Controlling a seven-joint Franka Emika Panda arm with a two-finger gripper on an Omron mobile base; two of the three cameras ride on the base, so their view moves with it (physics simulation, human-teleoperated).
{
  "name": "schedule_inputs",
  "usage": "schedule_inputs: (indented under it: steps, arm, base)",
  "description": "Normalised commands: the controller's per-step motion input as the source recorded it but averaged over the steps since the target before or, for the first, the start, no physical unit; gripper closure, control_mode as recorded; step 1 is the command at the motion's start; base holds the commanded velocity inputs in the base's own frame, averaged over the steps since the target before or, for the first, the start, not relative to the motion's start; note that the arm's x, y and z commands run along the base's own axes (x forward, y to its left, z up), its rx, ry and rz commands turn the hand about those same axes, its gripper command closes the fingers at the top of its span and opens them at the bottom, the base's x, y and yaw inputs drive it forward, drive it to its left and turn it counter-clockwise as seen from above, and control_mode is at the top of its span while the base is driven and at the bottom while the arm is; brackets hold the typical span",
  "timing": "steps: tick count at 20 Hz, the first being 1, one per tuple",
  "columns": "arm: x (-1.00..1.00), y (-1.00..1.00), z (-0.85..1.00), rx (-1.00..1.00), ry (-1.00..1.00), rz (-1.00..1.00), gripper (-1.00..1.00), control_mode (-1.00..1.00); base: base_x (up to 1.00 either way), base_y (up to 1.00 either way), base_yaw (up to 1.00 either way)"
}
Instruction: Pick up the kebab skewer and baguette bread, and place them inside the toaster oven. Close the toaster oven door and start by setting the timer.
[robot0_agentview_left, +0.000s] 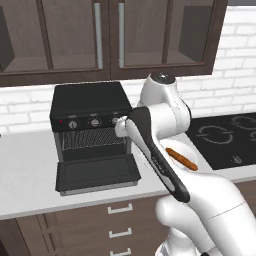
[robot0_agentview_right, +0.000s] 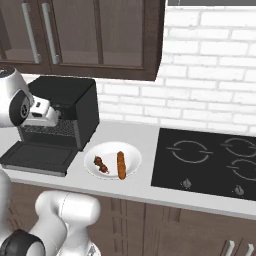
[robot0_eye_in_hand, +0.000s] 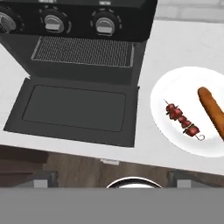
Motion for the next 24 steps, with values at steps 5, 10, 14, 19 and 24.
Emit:
schedule_inputs:
  steps: [5,10,14,19,24]
  arm:
    - [0.00,0.74,0.00,0.02,-0.31,0.00,-1.00,-1.00]
    - [0.01,0.07,-0.51,0.12,-0.31,0.02,-1.00,-1.00]
    - [0.12,-0.01,-0.77,0.10,-0.29,0.03,-1.00,-1.00]
    - [0.76,0.02,-0.13,0.04,-0.18,0.01,-1.00,-1.00]
    - [0.43,0.31,-0.03,0.01,-0.06,0.00,-1.00,-1.00]
  base:
    - [0.00,0.00,0.00]
    - [0.00,0.00,0.00]
    - [0.00,0.00,0.00]
    - [0.00,0.00,0.00]
    - [0.00,0.00,0.00]
